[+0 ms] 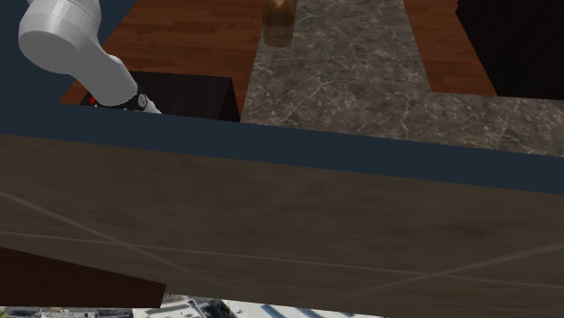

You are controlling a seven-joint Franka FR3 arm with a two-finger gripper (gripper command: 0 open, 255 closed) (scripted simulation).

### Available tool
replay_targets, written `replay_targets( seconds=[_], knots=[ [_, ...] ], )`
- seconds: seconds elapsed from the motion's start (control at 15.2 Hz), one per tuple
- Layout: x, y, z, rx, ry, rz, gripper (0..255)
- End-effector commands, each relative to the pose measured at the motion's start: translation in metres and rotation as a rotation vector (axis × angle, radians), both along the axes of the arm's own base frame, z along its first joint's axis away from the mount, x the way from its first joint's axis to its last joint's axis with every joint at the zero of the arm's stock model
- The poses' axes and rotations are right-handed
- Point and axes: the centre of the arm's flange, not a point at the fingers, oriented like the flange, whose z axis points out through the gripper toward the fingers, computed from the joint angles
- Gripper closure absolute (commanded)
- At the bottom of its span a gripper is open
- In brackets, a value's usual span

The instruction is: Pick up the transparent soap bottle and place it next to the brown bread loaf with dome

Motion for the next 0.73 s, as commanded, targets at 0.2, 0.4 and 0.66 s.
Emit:
replay_targets(
  seconds=[0.2, 0.4, 0.66],
  knots=[
    [-0.001, -0.001, -0.027, 0.001, -0.001, 0.000, 255],
    [-0.001, -0.001, -0.043, 0.001, -0.001, 0.000, 255],
    [-0.001, -0.001, -0.064, 0.001, -0.001, 0.000, 255]
  ],
)
